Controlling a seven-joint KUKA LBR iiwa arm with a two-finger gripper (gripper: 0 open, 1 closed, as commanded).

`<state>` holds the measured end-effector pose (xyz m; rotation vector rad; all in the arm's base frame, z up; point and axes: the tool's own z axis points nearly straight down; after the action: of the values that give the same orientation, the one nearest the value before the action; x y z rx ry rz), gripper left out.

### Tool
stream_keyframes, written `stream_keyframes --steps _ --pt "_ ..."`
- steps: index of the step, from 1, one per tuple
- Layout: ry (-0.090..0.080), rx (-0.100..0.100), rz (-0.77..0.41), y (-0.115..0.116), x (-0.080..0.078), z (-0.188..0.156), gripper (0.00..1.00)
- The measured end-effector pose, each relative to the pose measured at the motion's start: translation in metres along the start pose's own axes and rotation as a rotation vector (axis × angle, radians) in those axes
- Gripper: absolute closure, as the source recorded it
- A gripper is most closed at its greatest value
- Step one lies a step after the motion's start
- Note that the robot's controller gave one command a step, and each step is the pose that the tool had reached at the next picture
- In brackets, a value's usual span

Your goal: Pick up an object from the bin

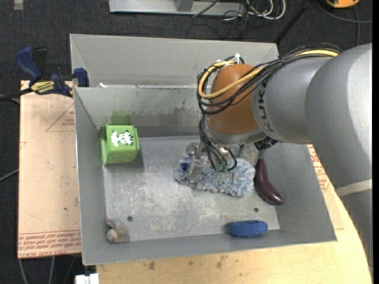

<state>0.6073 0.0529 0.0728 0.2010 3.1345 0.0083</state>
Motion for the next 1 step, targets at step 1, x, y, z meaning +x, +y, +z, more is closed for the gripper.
stream_keyframes --steps 1 --pt "0.001 0.001 0.000 0.0001 0.0005 -0.0024 1.00"
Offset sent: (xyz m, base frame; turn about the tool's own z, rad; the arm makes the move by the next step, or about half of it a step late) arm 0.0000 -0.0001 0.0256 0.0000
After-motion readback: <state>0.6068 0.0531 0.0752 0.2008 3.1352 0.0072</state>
